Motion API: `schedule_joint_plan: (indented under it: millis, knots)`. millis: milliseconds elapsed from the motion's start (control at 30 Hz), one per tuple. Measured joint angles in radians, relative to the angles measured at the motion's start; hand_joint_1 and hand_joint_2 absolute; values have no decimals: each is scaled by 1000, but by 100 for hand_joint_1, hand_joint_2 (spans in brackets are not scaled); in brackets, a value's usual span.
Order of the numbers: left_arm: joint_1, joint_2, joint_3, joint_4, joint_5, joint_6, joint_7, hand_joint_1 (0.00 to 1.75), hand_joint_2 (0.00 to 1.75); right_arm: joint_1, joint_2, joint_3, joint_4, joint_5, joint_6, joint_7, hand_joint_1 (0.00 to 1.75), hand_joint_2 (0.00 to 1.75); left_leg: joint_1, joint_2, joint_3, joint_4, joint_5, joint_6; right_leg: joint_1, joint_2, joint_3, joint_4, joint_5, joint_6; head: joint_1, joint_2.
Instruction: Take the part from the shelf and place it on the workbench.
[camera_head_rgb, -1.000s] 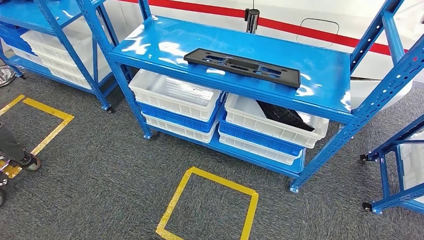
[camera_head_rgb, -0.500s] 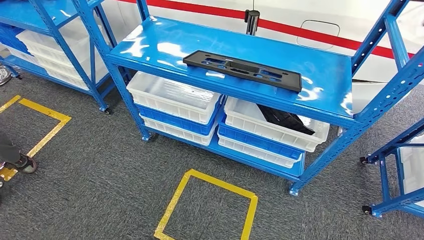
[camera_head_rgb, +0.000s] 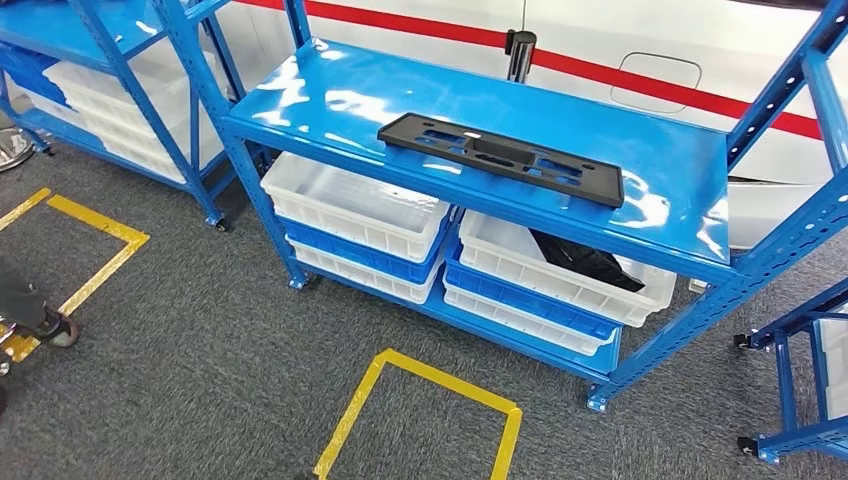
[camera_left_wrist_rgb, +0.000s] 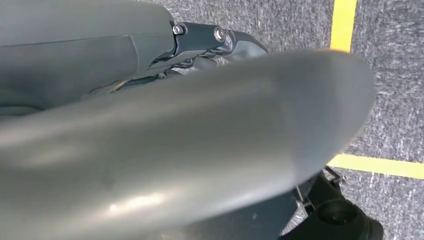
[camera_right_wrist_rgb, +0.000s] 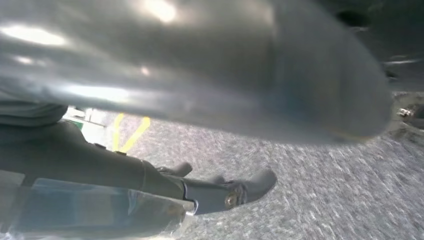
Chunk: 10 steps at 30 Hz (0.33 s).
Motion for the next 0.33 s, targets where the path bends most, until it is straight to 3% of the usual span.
schedule_joint_plan:
  millis: [100, 200, 233, 267, 333]
  knots:
    - [-2, -1, 2, 0, -3, 0, 1, 0, 0, 1, -1, 0, 0, 1, 2, 0, 0, 0, 6, 6, -19, 52, -30, -16, -10, 1, 13, -6, -4, -21, -1, 0]
    - [-3, -1, 4, 0, -4, 0, 2, 0, 0, 1, 0, 0, 0, 2, 3, 0, 0, 0, 10, 11, -128, 243, -105, -30, -11, -1, 25, -7, -15, -36, -1, 0]
    - [-2, -1, 4, 0, -4, 0, 3, 0, 0, 2, 0, -1, 0, 2, 4, 0, 0, 0, 12, 12, -162, 287, -109, -33, -11, -1, 30, -7, -20, -38, -1, 0]
    - [-1, -1, 4, 0, -5, 0, 4, 0, 0, 2, 0, -1, 0, 2, 5, 0, 0, 0, 14, 13, -179, 294, -91, -35, -12, 0, 37, -7, -25, -38, -1, 0]
    - [-1, 0, 4, 0, -6, 0, 6, 0, 0, 3, 0, -1, 0, 2, 6, 0, 0, 0, 18, 15, -169, 238, -32, -35, -13, 1, 49, -7, -34, -34, -1, 0]
